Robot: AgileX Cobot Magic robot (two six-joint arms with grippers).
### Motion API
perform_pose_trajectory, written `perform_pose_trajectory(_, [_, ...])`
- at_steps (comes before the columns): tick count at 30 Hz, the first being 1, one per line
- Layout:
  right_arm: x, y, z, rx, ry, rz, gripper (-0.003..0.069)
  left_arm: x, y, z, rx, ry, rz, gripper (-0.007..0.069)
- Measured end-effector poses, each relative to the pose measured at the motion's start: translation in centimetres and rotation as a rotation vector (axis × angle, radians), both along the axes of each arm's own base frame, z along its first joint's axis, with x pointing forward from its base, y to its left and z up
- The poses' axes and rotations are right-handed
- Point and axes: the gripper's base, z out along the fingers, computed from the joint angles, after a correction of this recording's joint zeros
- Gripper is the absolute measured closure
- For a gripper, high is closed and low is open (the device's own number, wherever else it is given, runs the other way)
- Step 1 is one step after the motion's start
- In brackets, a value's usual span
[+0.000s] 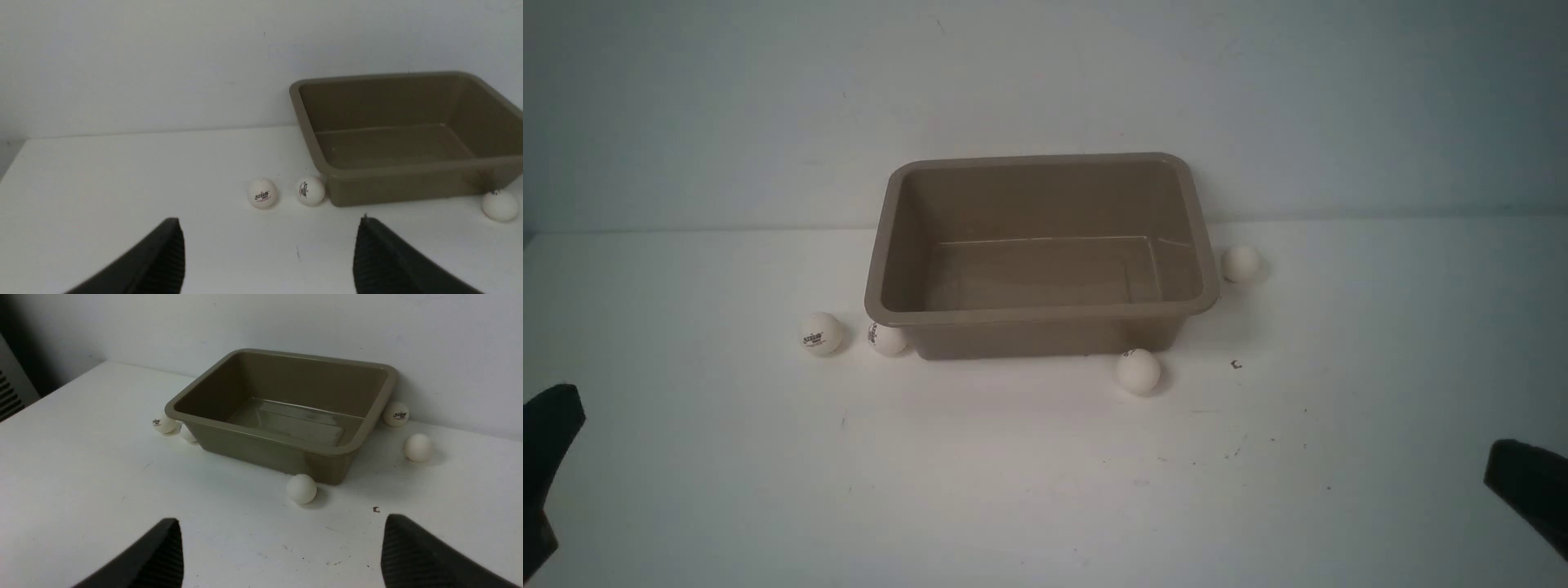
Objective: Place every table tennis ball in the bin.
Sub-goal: Use the right arm to clamp the table tennis ball closest to it
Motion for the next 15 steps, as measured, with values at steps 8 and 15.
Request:
perform_pose_trajectory(8, [3.1, 1.1, -0.8, -0.009, 0.063, 0.129, 0.0071, 1.4, -0.5, 2.3, 0.170, 0.158, -0.107, 0.0125])
perform_pose_trajectory(15, [6.6, 1.6, -2.8, -0.060, 0.143, 0.211, 0.0071, 3.5, -2.2, 2.1, 0.098, 0.162, -0.264, 0.0125])
